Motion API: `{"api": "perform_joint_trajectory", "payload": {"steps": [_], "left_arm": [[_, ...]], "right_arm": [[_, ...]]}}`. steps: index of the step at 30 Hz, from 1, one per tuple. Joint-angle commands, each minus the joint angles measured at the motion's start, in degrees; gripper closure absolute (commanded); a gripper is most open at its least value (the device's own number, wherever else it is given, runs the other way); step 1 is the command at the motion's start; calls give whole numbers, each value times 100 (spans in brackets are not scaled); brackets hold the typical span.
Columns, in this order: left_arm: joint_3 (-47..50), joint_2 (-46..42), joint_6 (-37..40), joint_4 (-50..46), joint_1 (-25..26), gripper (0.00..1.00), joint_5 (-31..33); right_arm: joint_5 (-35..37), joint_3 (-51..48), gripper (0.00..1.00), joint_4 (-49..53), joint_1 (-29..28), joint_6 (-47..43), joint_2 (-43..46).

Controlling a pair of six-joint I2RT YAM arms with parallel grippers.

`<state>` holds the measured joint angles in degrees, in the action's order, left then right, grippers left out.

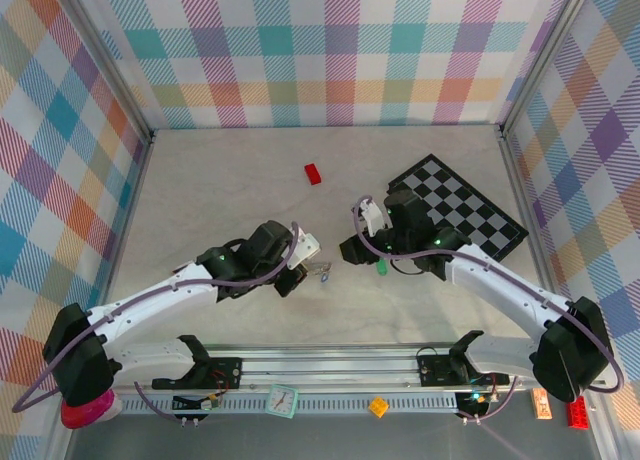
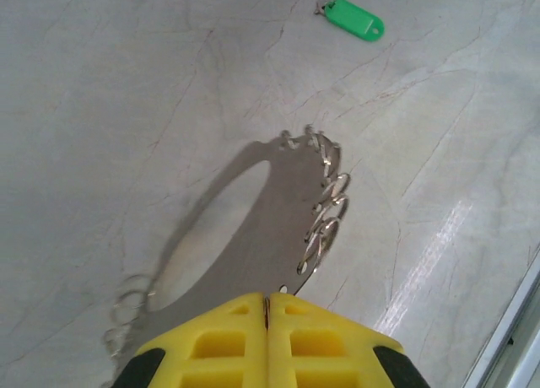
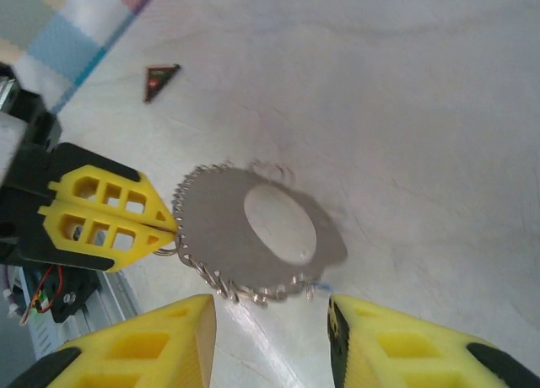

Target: Put the keys on the keyring

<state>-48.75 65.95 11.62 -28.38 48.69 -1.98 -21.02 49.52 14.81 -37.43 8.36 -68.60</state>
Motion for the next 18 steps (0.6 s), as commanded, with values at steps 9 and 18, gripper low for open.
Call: {"api": "perform_joint_trajectory", "payload": {"steps": [9,18], "left_arm": [[-316,-419,397,-853,60,100,1235],[239,-1087,148,-335,58,100,716]], "right_arm": [[-1308,-1372,57,-2610,-158,-2943,426],[-1378,-1229,55,-2590,-804,-3311,-263]]}}
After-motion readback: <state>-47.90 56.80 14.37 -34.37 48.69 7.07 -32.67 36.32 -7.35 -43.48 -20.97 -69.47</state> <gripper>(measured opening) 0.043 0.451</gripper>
